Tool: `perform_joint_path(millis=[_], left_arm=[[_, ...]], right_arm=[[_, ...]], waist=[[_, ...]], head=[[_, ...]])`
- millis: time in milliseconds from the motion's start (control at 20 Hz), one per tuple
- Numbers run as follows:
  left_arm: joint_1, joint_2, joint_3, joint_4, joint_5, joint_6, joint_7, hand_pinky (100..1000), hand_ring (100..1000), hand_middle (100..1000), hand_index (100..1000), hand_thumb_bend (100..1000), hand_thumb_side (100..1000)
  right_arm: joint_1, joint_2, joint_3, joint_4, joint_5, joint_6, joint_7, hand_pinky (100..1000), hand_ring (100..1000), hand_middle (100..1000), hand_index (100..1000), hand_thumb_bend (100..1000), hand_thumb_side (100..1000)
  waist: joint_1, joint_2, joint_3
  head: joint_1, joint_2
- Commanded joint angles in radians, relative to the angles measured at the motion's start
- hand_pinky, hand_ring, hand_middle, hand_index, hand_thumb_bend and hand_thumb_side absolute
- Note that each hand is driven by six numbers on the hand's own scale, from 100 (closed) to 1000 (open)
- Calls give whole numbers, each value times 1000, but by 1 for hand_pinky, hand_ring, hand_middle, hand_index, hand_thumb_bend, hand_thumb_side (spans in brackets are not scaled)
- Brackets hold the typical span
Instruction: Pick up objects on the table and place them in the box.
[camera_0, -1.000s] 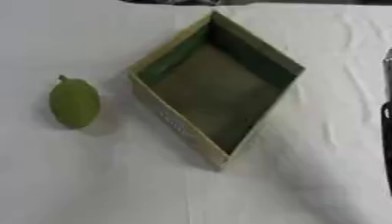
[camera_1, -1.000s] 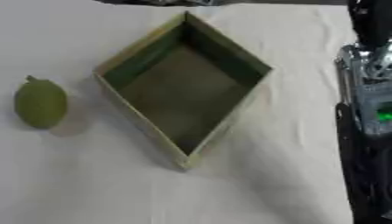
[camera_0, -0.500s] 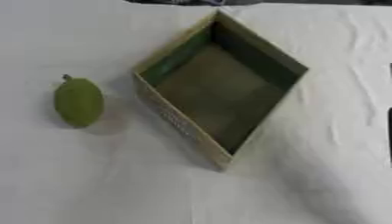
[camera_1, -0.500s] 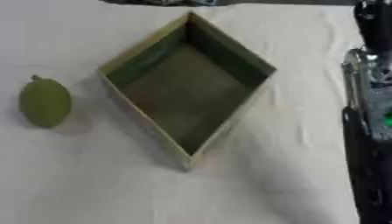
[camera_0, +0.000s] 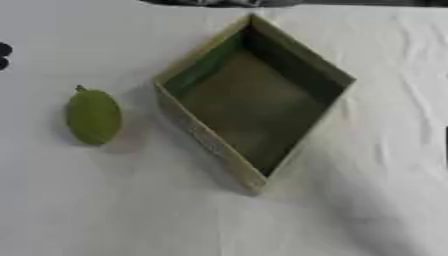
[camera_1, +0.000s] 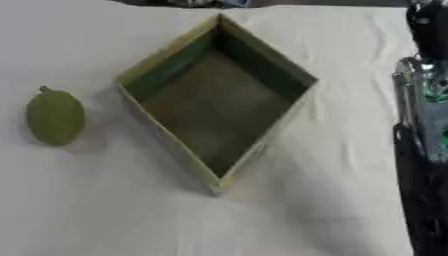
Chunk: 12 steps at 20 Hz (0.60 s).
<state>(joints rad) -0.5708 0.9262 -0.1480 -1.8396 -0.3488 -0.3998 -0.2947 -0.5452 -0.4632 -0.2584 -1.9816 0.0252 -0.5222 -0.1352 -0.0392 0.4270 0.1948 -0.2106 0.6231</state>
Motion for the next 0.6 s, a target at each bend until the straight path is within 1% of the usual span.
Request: perform_joint_path(millis=[50, 250, 300, 350, 500, 550, 600], left_arm=[[-17, 18, 33, 62, -17, -20, -1, 899, 898, 885, 935, 100, 496], [-21, 17, 44, 152, -42, -47, -30, 913, 913, 906, 939, 100, 531], [-23, 15, 45, 169, -44, -51, -36, 914, 918, 914, 940, 100, 554], [-25, 12, 45, 186, -42, -54, -46, 916, 923, 919, 941, 100, 598], [-37, 3, 39, 225, -28, -67, -98, 931, 936, 926, 939, 100, 699], [-42, 0, 37, 233, -23, -75, -119, 932, 938, 927, 938, 100, 712], [-48, -3, 34, 240, -20, -83, -142, 940, 942, 925, 935, 137, 686]], right_arm=[[-8, -41, -8, -18, -5, -3, -3, 808, 625, 582, 773, 100, 497], [9, -69, -9, -18, 2, -4, -2, 805, 625, 581, 773, 100, 457], [13, -75, -9, -18, 3, -5, -2, 804, 625, 581, 773, 100, 445], [16, -82, -8, -18, 7, -7, -1, 803, 625, 581, 773, 100, 433], [25, -101, -5, -18, 13, -10, 1, 801, 625, 581, 773, 100, 412], [27, -105, -4, -18, 14, -11, 2, 801, 625, 581, 773, 100, 410], [29, -108, -3, -18, 16, -12, 2, 801, 625, 581, 773, 100, 406]], waist=[[6, -31, 2], [7, -38, -3], [7, -39, -4], [7, -40, -6], [6, -44, -10], [6, -45, -11], [6, -46, -11]], head=[[8, -3], [13, -3], [15, -2], [16, -2], [22, 2], [23, 3], [24, 4]])
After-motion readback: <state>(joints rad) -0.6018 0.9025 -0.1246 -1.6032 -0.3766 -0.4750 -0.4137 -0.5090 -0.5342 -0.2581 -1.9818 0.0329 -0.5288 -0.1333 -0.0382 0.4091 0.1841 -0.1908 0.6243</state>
